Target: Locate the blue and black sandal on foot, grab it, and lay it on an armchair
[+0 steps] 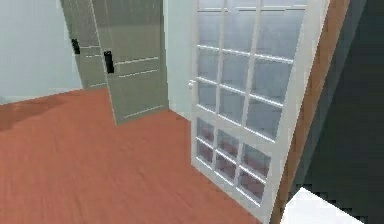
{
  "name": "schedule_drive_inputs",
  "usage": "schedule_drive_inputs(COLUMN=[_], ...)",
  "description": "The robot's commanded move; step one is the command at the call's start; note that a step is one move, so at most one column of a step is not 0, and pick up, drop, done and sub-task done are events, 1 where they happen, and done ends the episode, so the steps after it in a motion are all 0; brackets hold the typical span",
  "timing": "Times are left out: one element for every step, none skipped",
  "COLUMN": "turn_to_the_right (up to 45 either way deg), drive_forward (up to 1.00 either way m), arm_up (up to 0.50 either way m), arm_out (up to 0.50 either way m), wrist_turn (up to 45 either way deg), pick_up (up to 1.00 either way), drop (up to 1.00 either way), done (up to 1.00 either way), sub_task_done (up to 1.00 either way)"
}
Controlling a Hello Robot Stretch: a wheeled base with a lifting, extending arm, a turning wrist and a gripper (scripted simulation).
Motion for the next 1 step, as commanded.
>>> schedule_drive_inputs(turn_to_the_right=[0.0], drive_forward=[0.25], arm_up=[0.0], arm_out=[0.0], wrist_turn=[0.0], pick_up=[0.0], drop=[0.0], done=[0.0], sub_task_done=[0.0])
